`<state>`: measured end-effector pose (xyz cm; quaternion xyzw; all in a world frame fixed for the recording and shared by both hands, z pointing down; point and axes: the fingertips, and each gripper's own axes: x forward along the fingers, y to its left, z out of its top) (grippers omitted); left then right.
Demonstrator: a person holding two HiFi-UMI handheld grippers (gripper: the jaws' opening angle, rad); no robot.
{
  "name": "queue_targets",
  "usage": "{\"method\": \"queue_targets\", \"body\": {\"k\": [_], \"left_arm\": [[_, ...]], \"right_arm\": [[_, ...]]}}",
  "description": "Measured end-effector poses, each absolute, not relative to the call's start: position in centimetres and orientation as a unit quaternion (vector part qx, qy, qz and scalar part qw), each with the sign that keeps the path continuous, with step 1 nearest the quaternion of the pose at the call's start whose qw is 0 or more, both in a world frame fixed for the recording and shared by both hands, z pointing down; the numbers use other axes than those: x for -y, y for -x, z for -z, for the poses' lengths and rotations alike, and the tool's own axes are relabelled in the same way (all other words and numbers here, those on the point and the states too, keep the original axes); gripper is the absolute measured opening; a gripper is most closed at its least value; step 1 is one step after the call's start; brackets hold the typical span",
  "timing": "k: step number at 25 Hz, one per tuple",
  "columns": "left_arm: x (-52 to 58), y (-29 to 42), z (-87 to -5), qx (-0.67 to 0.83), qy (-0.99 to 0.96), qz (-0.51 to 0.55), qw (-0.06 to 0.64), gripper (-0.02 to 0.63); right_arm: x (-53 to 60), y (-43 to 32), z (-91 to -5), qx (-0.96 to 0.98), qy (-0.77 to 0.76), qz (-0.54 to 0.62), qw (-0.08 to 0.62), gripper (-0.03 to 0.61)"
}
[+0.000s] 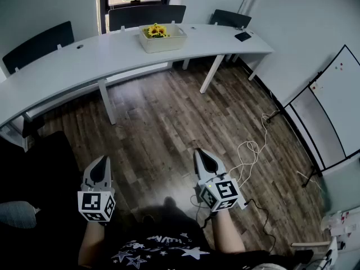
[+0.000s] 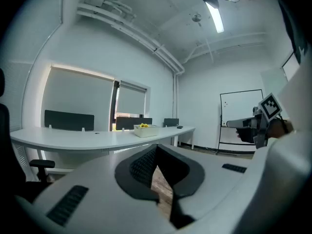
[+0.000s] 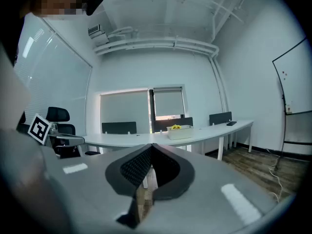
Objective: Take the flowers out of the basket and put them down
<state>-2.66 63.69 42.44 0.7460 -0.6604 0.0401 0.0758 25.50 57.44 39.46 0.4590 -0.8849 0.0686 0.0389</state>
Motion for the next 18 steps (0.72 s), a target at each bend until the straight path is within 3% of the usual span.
{"method": "queue_targets", "body": {"k": [14,18], "left_arm": [[-65.2,2.5,-43.1,0.667,-0.738,-0.027,0.099,0.009],[-65.6,2.6,-43.0,0.662,-0.743,-0.03,0.094,0.009]], "right_arm": [[-58.2,-24.0,-39.7,0.891,-0.449,-0.047,0.052,0.002],[-58.3,-23.7,-39.2,0.891,-0.451,-0.054,0.024,0.002]]}}
